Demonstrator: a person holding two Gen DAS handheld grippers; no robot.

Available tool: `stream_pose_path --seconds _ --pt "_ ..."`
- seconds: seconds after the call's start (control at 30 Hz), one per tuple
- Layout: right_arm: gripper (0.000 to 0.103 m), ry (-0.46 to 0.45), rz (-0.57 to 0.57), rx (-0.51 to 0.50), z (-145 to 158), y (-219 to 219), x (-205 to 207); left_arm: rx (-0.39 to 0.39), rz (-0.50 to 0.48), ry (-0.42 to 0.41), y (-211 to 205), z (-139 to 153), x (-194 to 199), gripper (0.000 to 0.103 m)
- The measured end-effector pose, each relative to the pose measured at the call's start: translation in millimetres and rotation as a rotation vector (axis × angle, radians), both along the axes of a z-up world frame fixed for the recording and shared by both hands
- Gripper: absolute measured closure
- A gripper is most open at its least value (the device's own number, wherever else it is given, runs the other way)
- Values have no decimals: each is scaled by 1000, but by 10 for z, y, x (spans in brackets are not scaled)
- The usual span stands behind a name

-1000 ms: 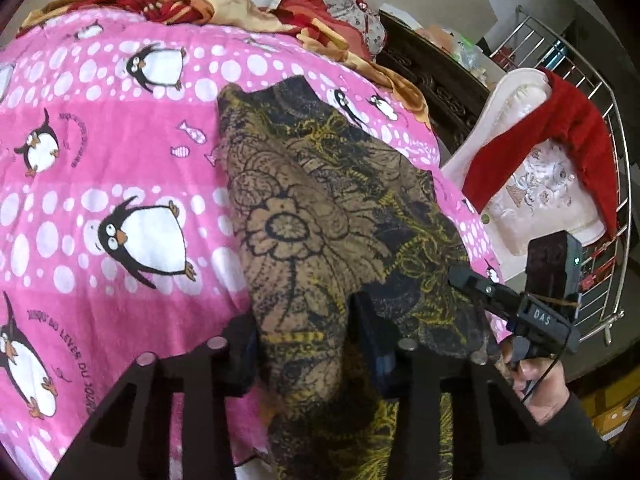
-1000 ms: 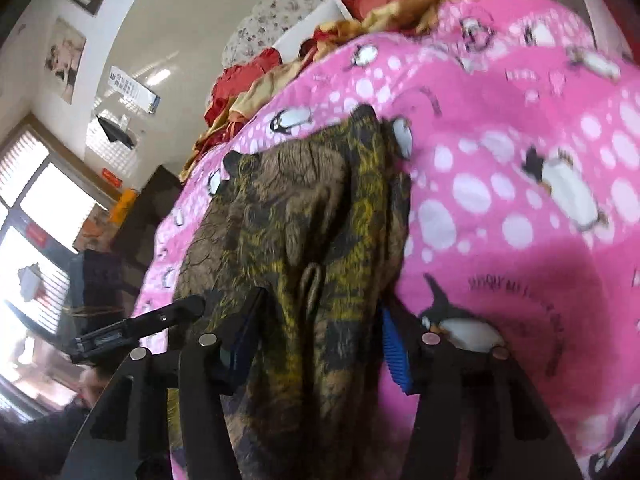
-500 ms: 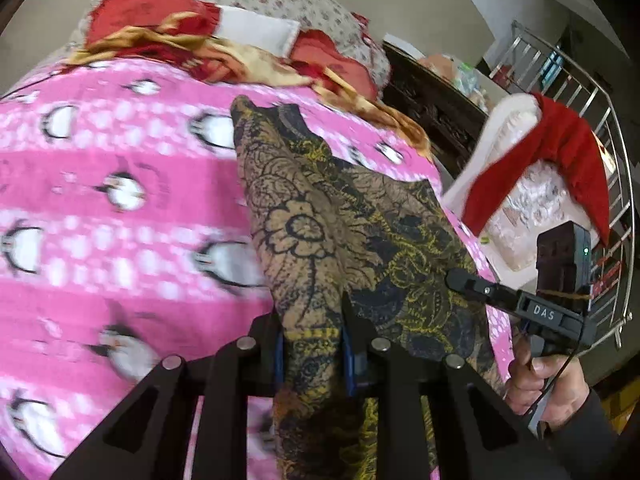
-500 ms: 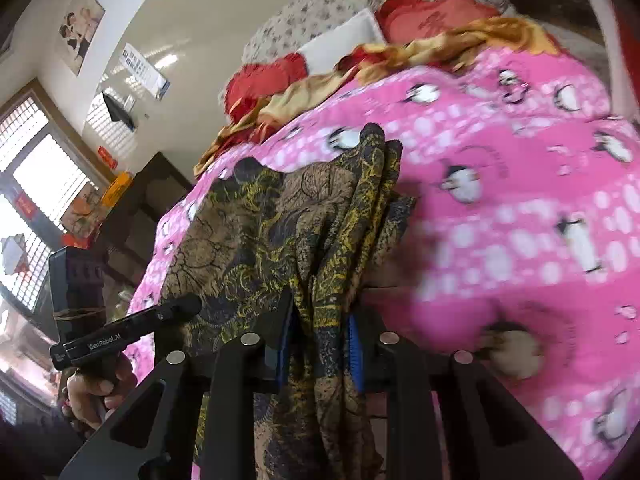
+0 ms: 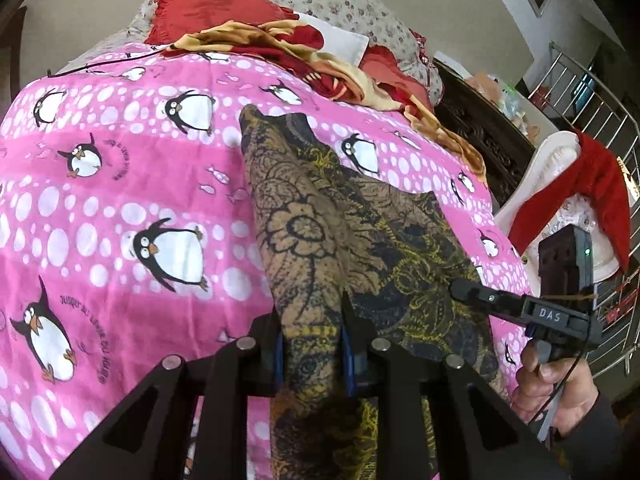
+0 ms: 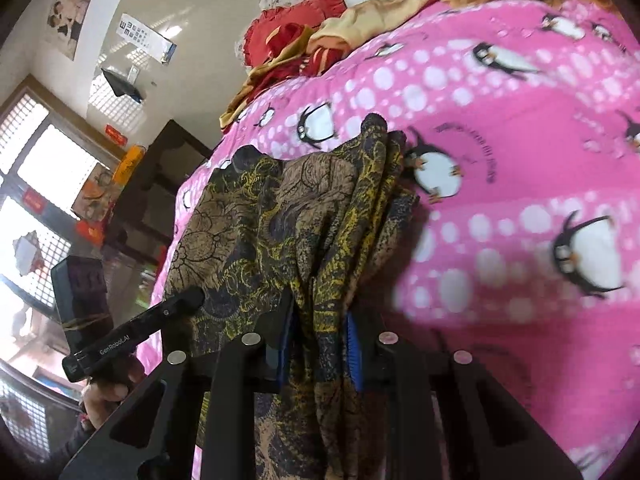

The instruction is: Fold small clothes

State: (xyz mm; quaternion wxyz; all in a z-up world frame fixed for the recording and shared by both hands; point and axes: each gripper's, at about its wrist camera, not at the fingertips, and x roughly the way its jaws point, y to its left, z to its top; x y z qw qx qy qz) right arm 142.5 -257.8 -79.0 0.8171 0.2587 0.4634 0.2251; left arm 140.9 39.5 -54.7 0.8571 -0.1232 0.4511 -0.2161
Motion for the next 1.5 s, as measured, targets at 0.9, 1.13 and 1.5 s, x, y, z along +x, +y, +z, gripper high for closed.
stream_pose_path --seconds 0.9,1.13,1.5 --pt "102 -46 -77 -542 127 619 100 186 183 -70 -375 -219 353 47" --pt "103 -111 -86 -542 -22 494 -8 118 185 -71 -260 -359 366 45" --pt "102 -162 49 -497 581 620 -811 133 57 -150 -101 204 -565 45"
